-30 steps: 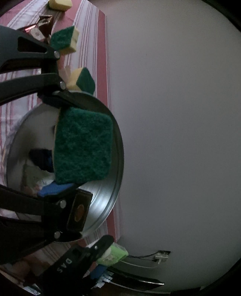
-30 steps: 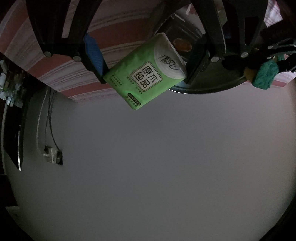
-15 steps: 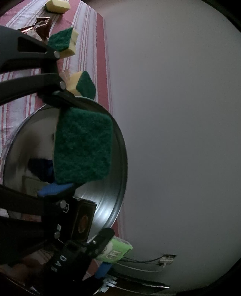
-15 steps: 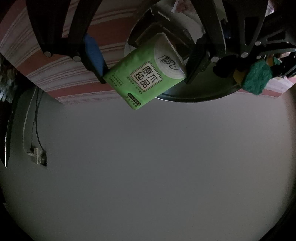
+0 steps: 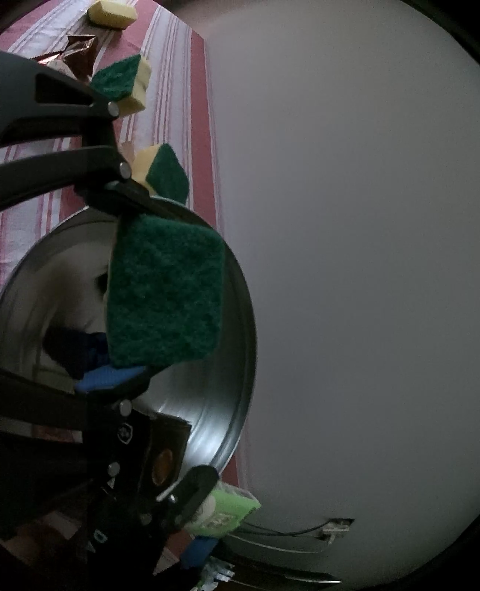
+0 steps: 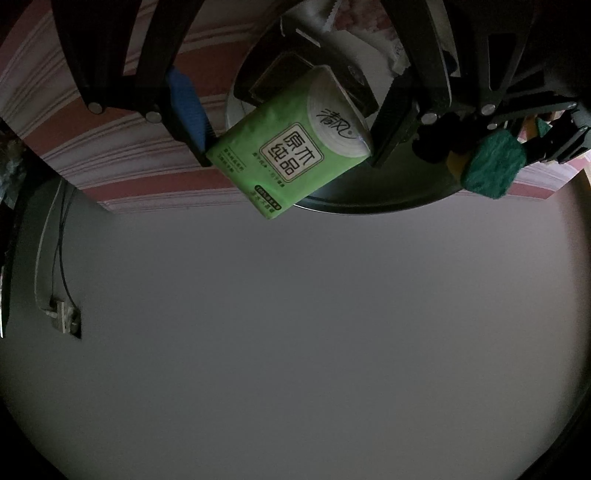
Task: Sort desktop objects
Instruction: 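Open both tools to drop the sponge and tissue pack into the tin, then move both tools away from the tin toward the remaining table items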
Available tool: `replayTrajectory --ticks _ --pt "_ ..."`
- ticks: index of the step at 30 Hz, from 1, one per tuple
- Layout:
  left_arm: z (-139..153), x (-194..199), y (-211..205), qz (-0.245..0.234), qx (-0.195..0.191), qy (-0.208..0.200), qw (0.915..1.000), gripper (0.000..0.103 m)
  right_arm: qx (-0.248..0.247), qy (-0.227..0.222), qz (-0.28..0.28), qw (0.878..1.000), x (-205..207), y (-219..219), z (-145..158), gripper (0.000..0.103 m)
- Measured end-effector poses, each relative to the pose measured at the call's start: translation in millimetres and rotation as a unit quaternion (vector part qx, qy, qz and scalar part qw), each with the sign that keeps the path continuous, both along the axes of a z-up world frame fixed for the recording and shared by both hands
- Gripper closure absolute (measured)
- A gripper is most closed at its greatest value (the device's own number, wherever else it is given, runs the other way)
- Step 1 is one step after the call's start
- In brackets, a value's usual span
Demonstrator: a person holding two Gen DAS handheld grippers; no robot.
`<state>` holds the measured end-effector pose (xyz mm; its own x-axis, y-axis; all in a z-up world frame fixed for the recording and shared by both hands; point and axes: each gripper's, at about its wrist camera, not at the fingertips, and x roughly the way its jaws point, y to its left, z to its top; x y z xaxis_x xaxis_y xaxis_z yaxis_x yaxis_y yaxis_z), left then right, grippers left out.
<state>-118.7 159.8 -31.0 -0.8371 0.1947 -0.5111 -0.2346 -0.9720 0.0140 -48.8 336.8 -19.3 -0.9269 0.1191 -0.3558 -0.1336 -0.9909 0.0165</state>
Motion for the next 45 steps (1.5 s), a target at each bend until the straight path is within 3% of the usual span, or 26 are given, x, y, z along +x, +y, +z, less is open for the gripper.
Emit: replayTrajectory --ticks 3,5,6,7,11,19,26,35,45 --pt "-2.2 0.5 2.2 -0.001 0.0 0.002 1.0 0.033 -0.012 0.004 0.0 1.0 2.0 3.7 0.4 0.017" --pt "-1.9 3.0 4.6 0.001 -0.006 0.014 0.9999 0.018 -0.018 0.008 -0.005 1.0 4.0 6.1 0.6 0.013" --pt "-1.2 6.4 7.1 0.006 -0.009 0.024 0.9997 0.001 -0.019 0.012 -0.006 1.0 5.4 6.9 1.2 0.012" --pt "-0.2 9.2 7.5 0.012 -0.012 0.034 0.9993 0.0 -0.019 0.018 -0.005 1.0 8.1 7.3 1.8 0.011" --pt "2.6 18.3 10.6 0.016 -0.024 0.06 0.9978 0.0 -0.011 0.038 -0.007 0.999 16.5 3.2 3.6 0.008" --pt "0.1 19.7 3.4 0.023 -0.011 0.049 0.9985 0.0 -0.021 0.057 -0.013 0.998 28.5 7.2 6.3 0.008" --pt "0.8 20.0 -8.5 0.031 -0.007 0.054 0.998 0.0 0.0 0.118 -0.045 0.992 61.9 -5.4 17.5 0.005" --pt "-3.7 20.5 -3.2 0.028 -0.004 0.075 0.9968 0.0 -0.003 0.129 -0.054 0.99 79.0 -16.0 18.3 0.004" --pt "0.8 33.1 -32.1 0.039 0.014 0.071 0.9966 0.0 -0.002 0.135 -0.048 0.99 95.0 -28.3 18.9 0.004"
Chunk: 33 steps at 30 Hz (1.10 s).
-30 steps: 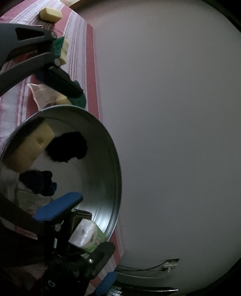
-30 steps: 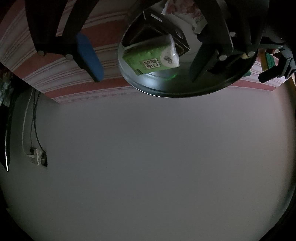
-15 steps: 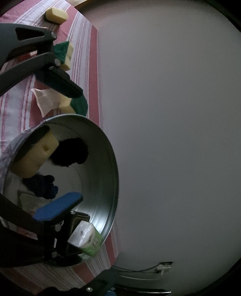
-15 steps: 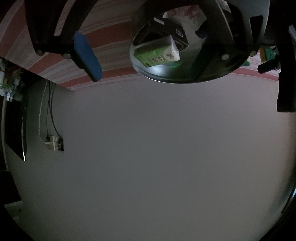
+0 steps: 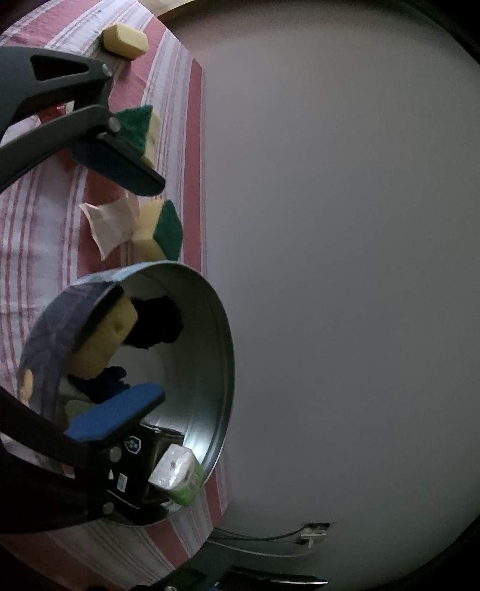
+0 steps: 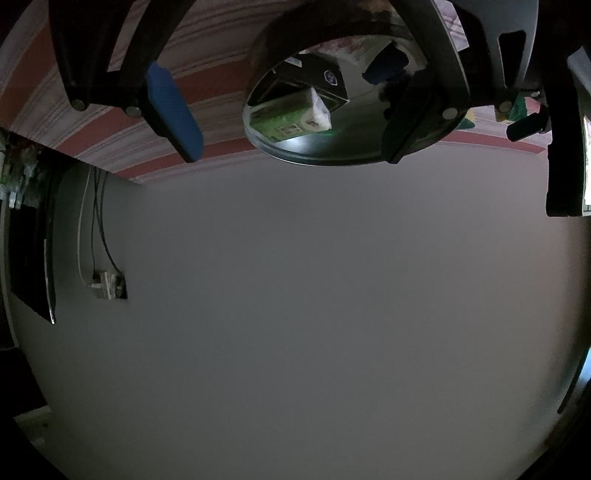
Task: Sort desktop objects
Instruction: 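Move both tools away from the tin toward the remaining table items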
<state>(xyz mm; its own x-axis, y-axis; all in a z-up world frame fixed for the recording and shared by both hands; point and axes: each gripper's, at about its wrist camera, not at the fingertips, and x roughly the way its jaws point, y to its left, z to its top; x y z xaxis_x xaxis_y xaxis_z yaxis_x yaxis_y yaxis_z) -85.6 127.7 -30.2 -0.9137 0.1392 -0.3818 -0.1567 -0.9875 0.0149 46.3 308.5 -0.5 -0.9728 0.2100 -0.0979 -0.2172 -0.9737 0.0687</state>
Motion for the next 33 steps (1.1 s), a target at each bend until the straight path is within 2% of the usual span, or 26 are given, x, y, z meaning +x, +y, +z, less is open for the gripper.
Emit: replayTrajectory --ticks 5,15,24,33 --pt "-0.8 9.2 -10.7 0.007 -0.009 -0.001 0.9999 0.0 0.01 0.002 0.013 1.0 3.9 -12.7 0.2 0.004" --pt "-1.6 34.1 -53.6 0.017 -0.036 0.008 0.9992 0.0 -0.025 -0.019 0.071 0.997 9.0 -44.1 -4.8 0.004" --pt "-2.1 42.4 -109.0 0.046 -0.027 -0.006 0.9986 0.0 -0.017 -0.042 0.119 0.992 7.9 -93.0 -8.0 0.004" --pt "-7.7 35.5 -171.7 0.098 -0.022 -0.029 0.9945 0.0 -0.013 -0.071 0.155 0.985 2.0 -138.3 -13.3 0.004"
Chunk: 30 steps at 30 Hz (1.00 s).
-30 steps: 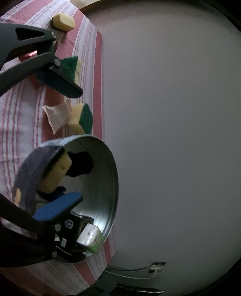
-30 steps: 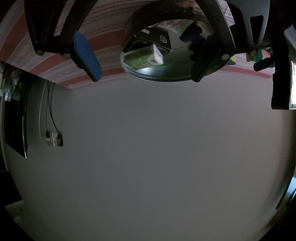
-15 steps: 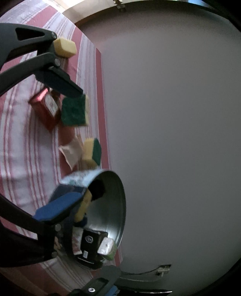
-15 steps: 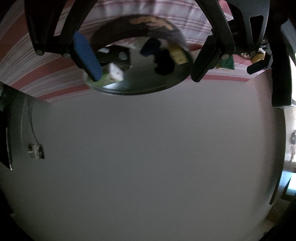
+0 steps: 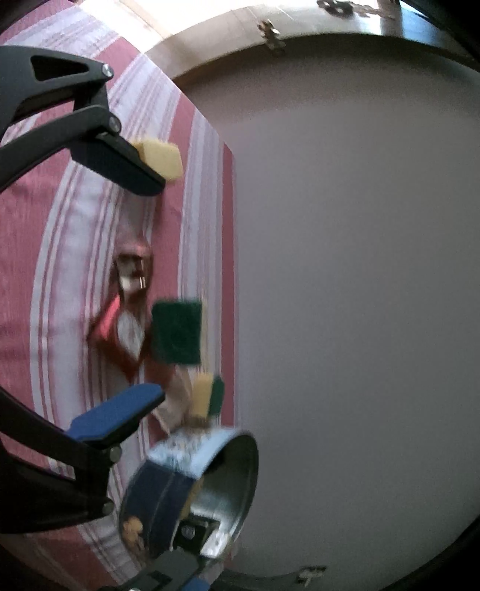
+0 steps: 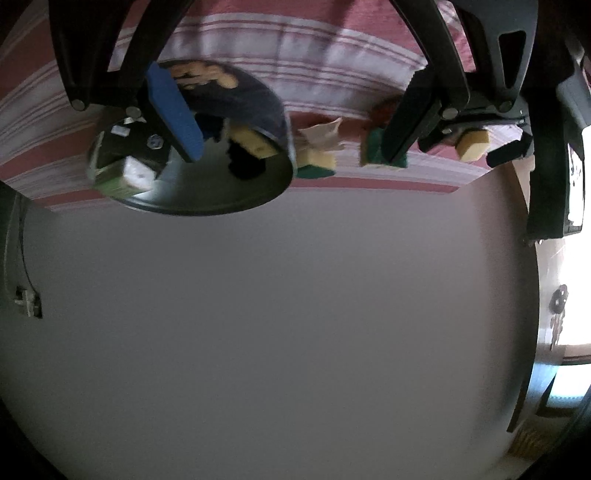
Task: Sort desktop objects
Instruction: 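Move both tools away from the tin toward the remaining table items, then close the left tool on the plain yellow sponge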
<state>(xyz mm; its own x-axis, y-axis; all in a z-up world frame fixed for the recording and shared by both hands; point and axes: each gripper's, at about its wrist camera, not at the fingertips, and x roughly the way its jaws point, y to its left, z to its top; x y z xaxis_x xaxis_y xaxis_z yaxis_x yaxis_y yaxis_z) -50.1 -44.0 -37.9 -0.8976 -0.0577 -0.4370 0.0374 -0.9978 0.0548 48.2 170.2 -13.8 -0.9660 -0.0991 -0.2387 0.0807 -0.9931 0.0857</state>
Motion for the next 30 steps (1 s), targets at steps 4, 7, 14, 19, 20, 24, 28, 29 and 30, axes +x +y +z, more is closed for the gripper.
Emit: replayTrajectory --ticks 4,7,14,19,20,24,28,29,30 --pt "-3.4 -6.8 -34.5 0.036 0.009 -0.012 0.9992 0.0 0.022 -0.013 0.013 1.0 -6.0 -19.8 -3.7 0.004" --pt "-6.9 -15.9 -62.2 0.066 0.019 -0.028 0.9973 0.0 0.041 -0.018 0.029 0.999 -9.6 -35.9 -6.7 0.004" --pt "-14.8 -51.1 -111.9 0.133 0.013 -0.057 0.9894 0.0 0.013 -0.071 0.091 0.993 -26.1 -65.4 -12.7 0.005" --pt "-27.7 -93.9 -131.8 0.146 0.022 -0.114 0.9825 0.001 0.012 -0.093 0.113 0.989 -34.0 -82.2 -17.6 0.005" --pt "-31.5 -101.4 -134.0 0.147 0.025 -0.128 0.9805 0.002 0.012 -0.094 0.118 0.989 -34.4 -84.5 -18.1 0.005" --pt "-46.8 -127.0 -136.7 0.143 0.027 -0.184 0.972 0.016 0.018 -0.098 0.128 0.987 -38.0 -91.8 -21.1 0.005" --pt "-56.6 -137.5 -138.2 0.126 0.037 -0.218 0.9671 0.035 0.017 -0.112 0.136 0.984 -42.0 -94.2 -23.1 0.005" --pt "-56.8 -137.1 -140.4 0.122 0.045 -0.218 0.9673 0.036 0.014 -0.118 0.138 0.983 -44.2 -94.4 -24.2 0.005" --pt "-57.1 -136.9 -142.0 0.116 0.055 -0.218 0.9675 0.042 0.012 -0.121 0.139 0.983 -44.7 -94.2 -24.4 0.005"
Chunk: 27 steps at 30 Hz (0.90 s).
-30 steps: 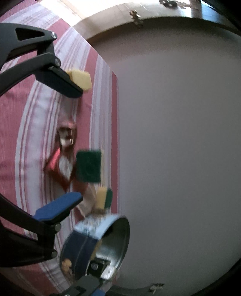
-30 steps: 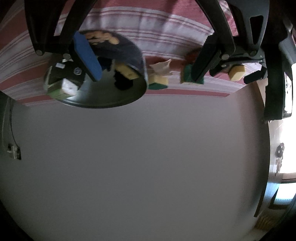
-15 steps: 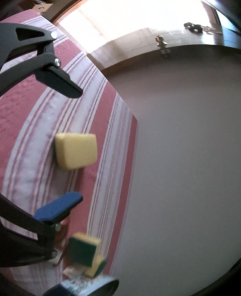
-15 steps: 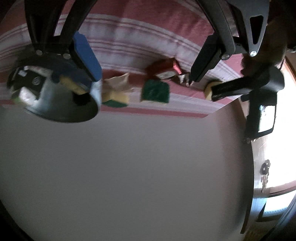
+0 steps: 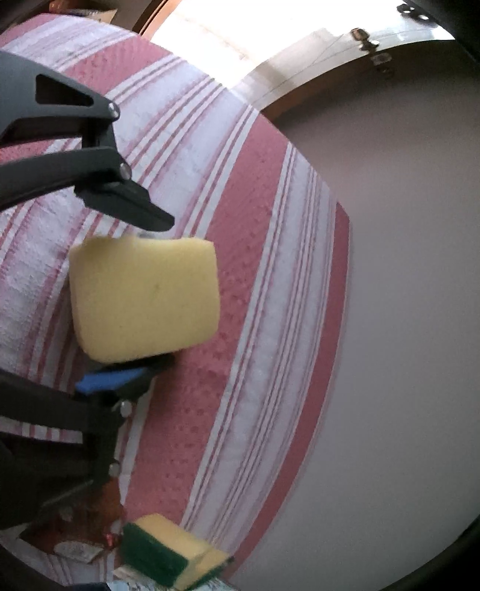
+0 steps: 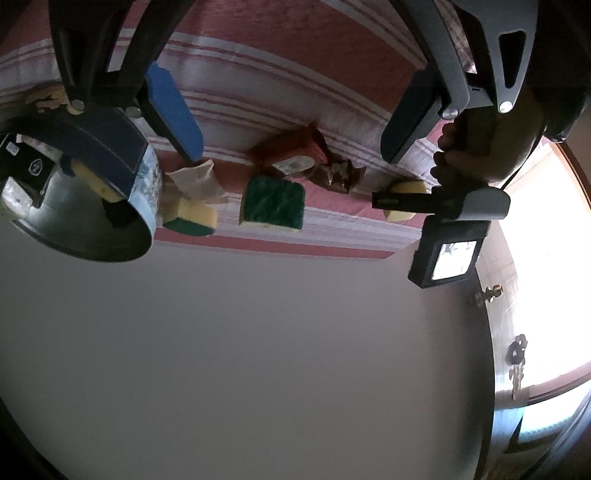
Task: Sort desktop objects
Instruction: 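Close the left tool on the plain yellow sponge, then hold the yellow sponge in the left tool while the right tool grasps the red snack packet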
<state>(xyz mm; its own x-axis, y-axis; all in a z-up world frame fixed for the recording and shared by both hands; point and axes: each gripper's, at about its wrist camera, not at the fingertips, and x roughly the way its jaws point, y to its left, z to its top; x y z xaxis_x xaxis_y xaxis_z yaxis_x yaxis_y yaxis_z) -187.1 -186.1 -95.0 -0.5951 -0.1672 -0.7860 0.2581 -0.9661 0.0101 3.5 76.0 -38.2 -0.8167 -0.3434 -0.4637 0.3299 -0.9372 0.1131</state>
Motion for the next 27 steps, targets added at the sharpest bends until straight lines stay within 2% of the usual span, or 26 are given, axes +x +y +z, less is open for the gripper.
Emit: replayTrajectory --ticks 1,5,10,13,15,20,23,26,27 --pt "0.1 0.6 -1.6 -0.008 0.015 0.004 0.9998 0.049 -0.003 -0.004 0.002 1.0 -0.1 0.7 0.3 0.005" --pt "3.6 5.9 -4.6 -0.011 0.048 0.021 0.9986 0.05 -0.017 -0.03 0.007 0.999 -8.5 2.9 -4.0 0.005" --pt "18.4 23.4 -12.9 -0.019 0.095 0.093 0.991 0.05 -0.019 -0.091 0.039 0.995 -31.9 -3.0 -17.1 0.005" --pt "32.0 33.2 -4.2 -0.031 0.074 0.144 0.9863 0.05 0.015 -0.107 0.053 0.993 -51.1 -14.0 -22.7 0.005" --pt "37.7 36.2 2.6 -0.04 0.058 0.163 0.9841 0.05 0.043 -0.114 0.058 0.991 -63.1 -22.3 -25.9 0.005" --pt "41.4 35.3 9.4 -0.055 0.042 0.17 0.9829 0.05 0.067 -0.158 0.068 0.983 -88.8 -36.1 -39.4 0.007" --pt "39.9 31.8 6.6 -0.053 0.046 0.168 0.9834 0.05 0.079 -0.179 0.059 0.979 -100.4 -38.9 -46.3 0.019" --pt "39.0 31.6 4.8 -0.052 0.05 0.164 0.9837 0.05 0.113 -0.165 0.05 0.979 -98.6 -44.4 -47.0 0.054" --pt "39.4 31.4 4.6 -0.053 0.05 0.165 0.9837 0.05 0.12 -0.16 0.048 0.979 -97.4 -45.2 -46.6 0.071"
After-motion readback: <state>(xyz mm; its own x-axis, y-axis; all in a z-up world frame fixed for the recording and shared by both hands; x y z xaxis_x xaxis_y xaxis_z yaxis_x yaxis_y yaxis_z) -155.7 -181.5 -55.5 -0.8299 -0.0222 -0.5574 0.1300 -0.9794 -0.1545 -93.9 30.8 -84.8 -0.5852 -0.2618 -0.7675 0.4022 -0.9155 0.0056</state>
